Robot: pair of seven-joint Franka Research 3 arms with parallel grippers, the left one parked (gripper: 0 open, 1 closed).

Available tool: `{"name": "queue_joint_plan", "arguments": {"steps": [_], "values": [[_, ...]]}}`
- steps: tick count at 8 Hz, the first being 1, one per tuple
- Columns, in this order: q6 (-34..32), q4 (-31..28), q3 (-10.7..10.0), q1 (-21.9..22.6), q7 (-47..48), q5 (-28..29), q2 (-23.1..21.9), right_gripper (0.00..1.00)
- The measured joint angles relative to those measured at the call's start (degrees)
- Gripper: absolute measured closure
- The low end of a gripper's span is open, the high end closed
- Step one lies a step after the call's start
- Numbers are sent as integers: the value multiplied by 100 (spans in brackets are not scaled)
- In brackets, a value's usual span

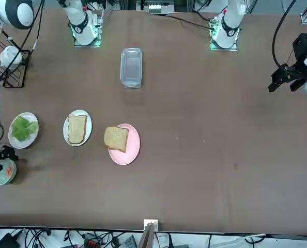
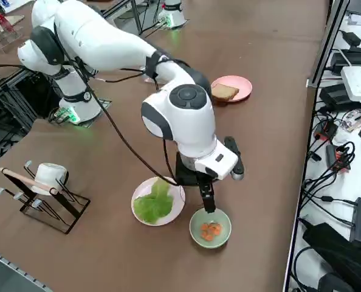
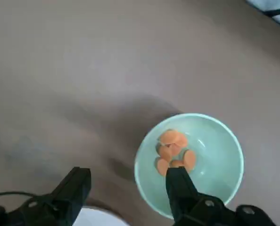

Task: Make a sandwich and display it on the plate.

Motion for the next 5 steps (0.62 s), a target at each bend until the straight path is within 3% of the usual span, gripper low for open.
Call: {"name": "queue_joint_plan", "arguments": {"steps": [3, 4, 5], "values": [[331, -6, -10, -8, -169, -252, 331, 14], [385, -5, -12, -13, -187, -382, 343, 24], [392, -5, -15, -25, -203, -498, 354, 45]]}}
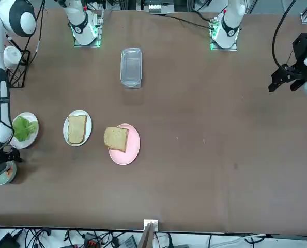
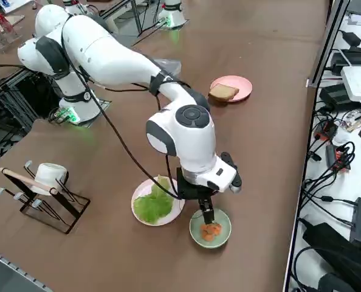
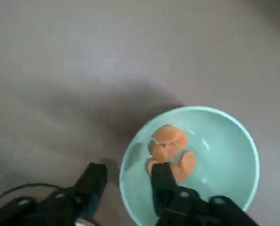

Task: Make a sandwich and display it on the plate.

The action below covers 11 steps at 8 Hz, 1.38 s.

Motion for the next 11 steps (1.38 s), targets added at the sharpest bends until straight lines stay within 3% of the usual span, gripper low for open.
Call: {"name": "queue_joint_plan", "arguments": {"steps": [2, 3, 6, 9, 11], "values": [[13, 0, 0, -100, -45, -48, 35, 89], [25, 26, 1, -132, -55, -52, 10, 96], [-321, 125, 86, -58, -62, -16, -262, 96], [-1605, 169, 312, 354, 358, 442, -988, 96], [-2454, 159, 735, 427, 1125, 895, -1198, 96]]}}
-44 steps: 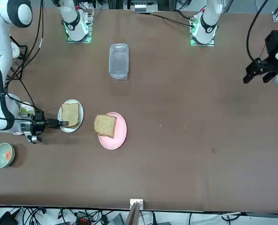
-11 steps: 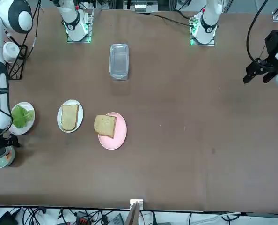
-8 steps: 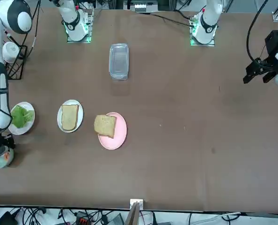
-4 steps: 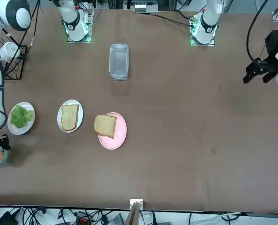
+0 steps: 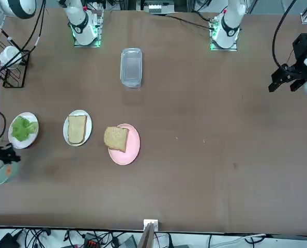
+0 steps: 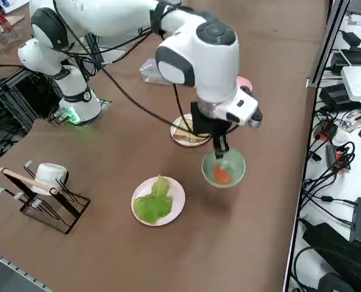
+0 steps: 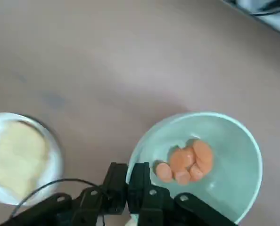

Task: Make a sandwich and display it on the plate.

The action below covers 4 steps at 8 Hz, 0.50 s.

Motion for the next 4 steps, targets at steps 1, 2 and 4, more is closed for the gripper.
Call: {"name": "queue_joint_plan", "arguments": {"steps": [1, 2, 4], "values": [[-338, -2, 252, 2, 434, 275, -14, 96], [-531, -60, 483, 8, 834, 573, -28, 96], [-593, -573, 759, 32, 1227, 1210, -185, 96]]}}
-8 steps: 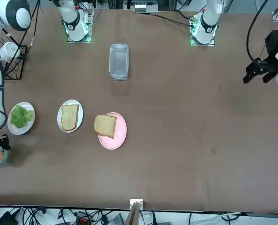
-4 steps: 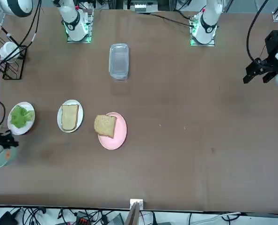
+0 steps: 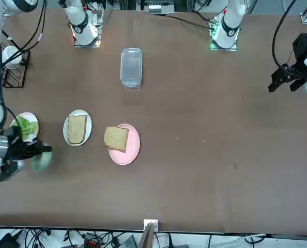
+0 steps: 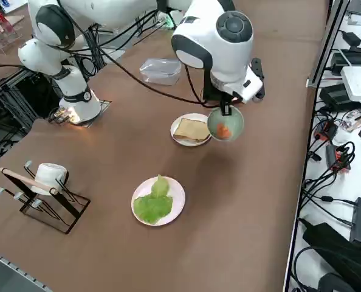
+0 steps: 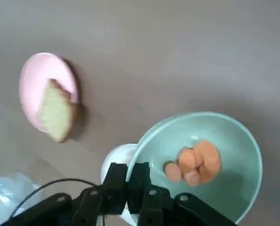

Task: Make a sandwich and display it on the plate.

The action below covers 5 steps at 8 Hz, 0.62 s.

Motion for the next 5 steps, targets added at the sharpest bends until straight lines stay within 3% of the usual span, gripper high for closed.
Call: {"name": "queue_joint_plan", "arguments": {"steps": [2, 5], "values": [[13, -621, 110, 10, 68, 554, -164, 96], [327, -1783, 115, -62, 91, 1579, -571, 96]]}}
